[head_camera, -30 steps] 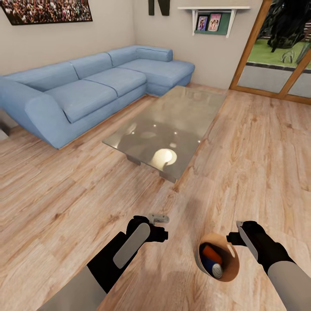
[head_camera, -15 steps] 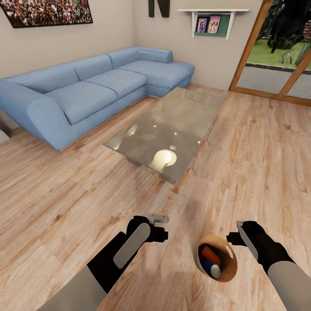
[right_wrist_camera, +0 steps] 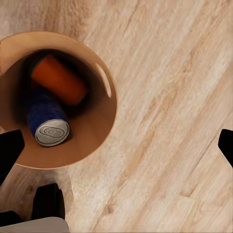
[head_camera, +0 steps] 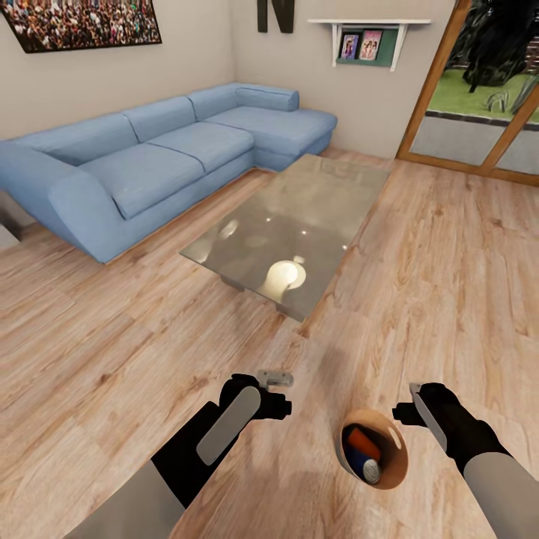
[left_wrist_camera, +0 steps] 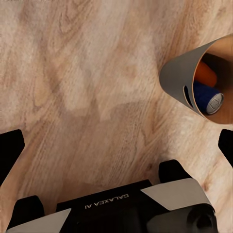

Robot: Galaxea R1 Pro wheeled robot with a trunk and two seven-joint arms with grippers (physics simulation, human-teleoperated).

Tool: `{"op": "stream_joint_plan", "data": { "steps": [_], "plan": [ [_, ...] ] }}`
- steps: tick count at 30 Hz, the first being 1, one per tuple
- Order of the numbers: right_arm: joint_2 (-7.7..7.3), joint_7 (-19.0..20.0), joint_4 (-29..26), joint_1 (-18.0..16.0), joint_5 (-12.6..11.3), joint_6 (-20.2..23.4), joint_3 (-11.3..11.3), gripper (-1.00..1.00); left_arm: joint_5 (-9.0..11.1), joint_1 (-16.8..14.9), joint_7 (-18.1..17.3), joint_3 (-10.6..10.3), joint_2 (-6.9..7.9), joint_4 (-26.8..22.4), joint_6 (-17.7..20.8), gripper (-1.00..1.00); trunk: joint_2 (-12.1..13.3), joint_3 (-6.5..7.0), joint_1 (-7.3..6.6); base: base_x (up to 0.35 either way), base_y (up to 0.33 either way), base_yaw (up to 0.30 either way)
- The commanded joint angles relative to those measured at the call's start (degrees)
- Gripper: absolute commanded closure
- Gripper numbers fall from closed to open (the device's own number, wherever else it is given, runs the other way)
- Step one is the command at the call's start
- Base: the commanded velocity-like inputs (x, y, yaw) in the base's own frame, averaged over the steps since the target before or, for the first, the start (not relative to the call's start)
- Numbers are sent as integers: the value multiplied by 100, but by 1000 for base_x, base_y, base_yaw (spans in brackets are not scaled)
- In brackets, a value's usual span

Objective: Put the three can of soda from the living room inside the tash can in the kitchen.

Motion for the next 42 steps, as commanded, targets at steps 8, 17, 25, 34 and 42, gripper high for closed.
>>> {"op": "stream_joint_plan", "data": {
  "steps": [8,17,25,34,42],
  "plan": [
    [0,-1,-1,6,6,4,-3,-100,0,2,0,0,-3,1,0,-100,322,144,-176,0,0,0],
    [0,-1,1,8,7,4,-2,-100,-2,0,0,0,-11,1,-6,-100,683,306,-374,0,0,0],
    [0,-1,2,9,7,4,-3,-100,-4,0,0,0,-12,1,-9,-100,1004,449,-550,0,0,0],
    [-4,-1,-1,9,8,4,-4,-100,-6,0,0,0,-20,1,-9,-100,1365,611,-747,0,0,0],
    [-8,4,-1,9,8,4,-8,-100,-7,0,0,0,-26,12,-9,-100,1686,755,-923,0,0,0]
  ]
}}
